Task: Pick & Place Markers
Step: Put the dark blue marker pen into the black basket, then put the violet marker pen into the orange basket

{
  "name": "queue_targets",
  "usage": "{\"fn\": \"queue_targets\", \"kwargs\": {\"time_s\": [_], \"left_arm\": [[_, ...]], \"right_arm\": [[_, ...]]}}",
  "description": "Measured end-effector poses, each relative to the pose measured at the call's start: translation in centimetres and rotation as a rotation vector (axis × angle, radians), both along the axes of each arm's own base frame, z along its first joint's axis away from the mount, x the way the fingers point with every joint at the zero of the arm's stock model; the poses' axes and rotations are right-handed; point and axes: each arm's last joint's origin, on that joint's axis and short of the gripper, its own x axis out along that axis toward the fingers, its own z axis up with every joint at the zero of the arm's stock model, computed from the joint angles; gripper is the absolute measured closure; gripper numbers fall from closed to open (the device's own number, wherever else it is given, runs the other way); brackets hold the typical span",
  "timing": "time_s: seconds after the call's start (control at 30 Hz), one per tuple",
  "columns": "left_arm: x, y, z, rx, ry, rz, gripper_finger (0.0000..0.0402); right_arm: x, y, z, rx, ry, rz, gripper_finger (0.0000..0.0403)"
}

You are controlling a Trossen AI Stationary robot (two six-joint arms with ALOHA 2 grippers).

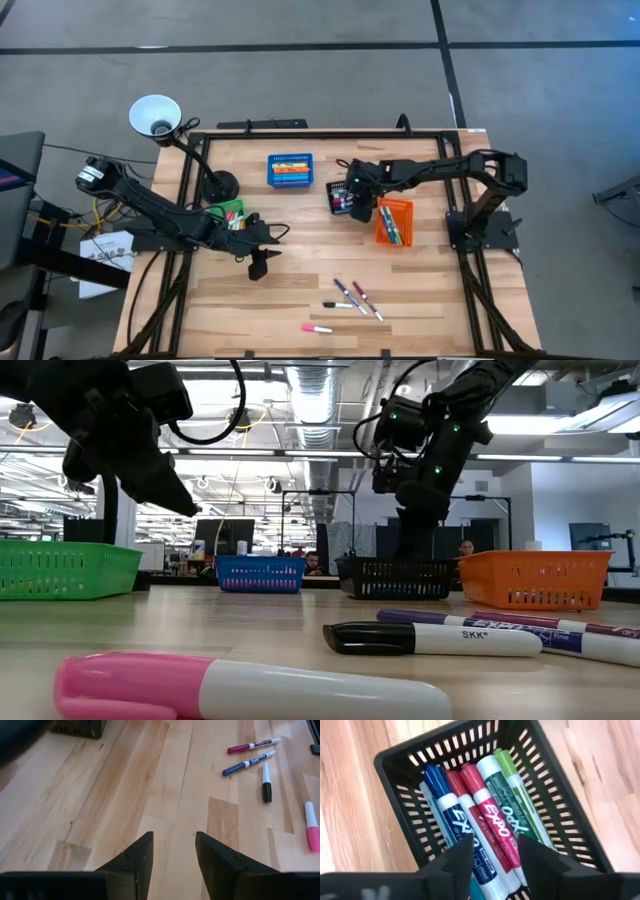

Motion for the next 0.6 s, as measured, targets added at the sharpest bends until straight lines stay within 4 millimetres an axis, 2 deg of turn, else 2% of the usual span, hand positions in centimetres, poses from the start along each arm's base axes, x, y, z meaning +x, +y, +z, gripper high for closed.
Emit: {"fn": "queue_targets", "kwargs": {"time_s": [0.13, 0.27, 0.43, 0.6], "left_arm": [[0.1, 0.0, 0.1, -0.003, -0.008, 0.000, 0.0259], [0.2, 0.2, 0.2, -0.004, -0.022, 0.013, 0.0259], [0.6, 0.9, 0.3, -0.013, -0.046, 0.052, 0.0259], [0.9, 1.4, 0.4, -0.015, -0.053, 0.076, 0.0259]], "right_arm": [[0.3, 0.4, 1.0, 0.003, 0.017, 0.005, 0.0221], [1.4, 2.3, 3.5, 0.024, 0.033, 0.040, 0.0199], [2.1, 6.6, 6.8, 0.089, 0.062, 0.032, 0.0198], [1.6, 11.6, 7.2, 0.232, 0.093, -0.103, 0.0208]]}}
